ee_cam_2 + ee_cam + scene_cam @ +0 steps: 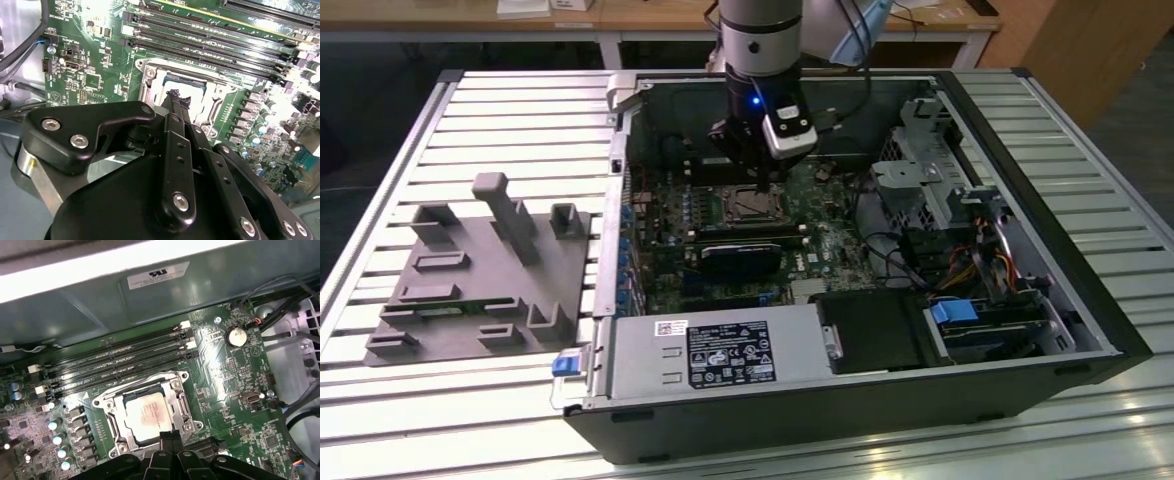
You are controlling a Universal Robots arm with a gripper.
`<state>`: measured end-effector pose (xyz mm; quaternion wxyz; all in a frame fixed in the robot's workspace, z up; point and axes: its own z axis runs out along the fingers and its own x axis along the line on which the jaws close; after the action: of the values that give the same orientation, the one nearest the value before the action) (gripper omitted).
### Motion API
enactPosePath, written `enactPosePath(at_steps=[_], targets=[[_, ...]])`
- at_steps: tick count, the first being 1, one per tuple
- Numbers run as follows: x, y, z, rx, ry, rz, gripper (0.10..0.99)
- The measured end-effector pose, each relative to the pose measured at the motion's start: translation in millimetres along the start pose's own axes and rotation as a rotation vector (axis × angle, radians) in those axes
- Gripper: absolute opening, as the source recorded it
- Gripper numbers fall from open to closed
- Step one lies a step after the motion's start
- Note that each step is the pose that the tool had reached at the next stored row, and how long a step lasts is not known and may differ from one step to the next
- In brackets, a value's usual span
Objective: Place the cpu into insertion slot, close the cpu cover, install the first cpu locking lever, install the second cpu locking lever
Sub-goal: 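Install the first cpu locking lever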
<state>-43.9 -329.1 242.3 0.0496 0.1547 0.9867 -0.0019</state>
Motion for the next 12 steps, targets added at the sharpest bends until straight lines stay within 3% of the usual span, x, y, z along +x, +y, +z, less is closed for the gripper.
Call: enactPosePath(at_steps=[10,12], targets=[[-0.3,0.0,-3.3,0.000,0.0009,-0.001,0.102],[-0.3,0.0,-3.0,0.004,0.0137,-0.002,0.102]])
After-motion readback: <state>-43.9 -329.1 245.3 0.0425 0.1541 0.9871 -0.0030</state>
